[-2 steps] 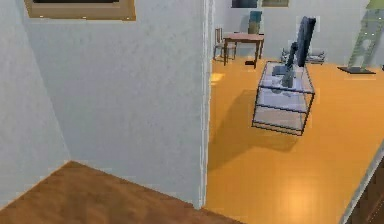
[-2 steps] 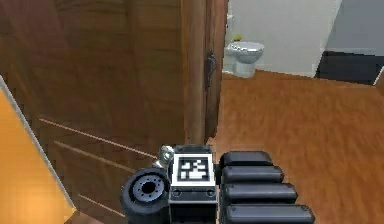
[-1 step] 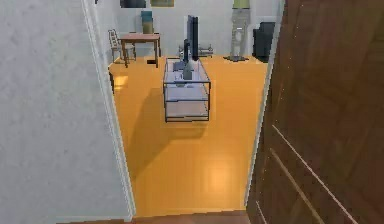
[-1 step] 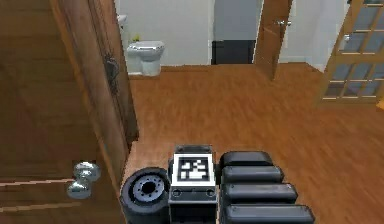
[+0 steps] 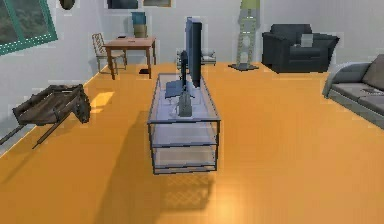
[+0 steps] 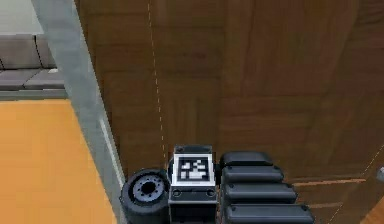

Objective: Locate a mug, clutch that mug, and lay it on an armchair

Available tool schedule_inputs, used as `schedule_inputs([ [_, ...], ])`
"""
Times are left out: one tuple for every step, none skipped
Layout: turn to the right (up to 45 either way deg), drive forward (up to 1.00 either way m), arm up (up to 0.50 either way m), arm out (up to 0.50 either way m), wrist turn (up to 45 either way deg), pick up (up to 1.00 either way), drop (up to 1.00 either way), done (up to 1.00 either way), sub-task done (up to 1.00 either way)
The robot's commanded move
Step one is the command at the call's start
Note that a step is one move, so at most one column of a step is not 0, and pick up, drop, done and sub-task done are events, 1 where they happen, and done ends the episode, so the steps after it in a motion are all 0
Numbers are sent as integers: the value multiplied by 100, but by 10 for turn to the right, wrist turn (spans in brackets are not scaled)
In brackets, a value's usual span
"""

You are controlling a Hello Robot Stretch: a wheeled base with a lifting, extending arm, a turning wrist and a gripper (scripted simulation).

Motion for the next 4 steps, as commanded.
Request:
schedule_inputs([
  [30, 0, 0, 0, 0, 0, 0, 0, 0],
  [0, 25, 0, 0, 0, 0, 0, 0, 0],
  [270, 0, 0, 0, 0, 0, 0, 0, 0],
  [0, 100, 0, 0, 0, 0, 0, 0, 0],
])
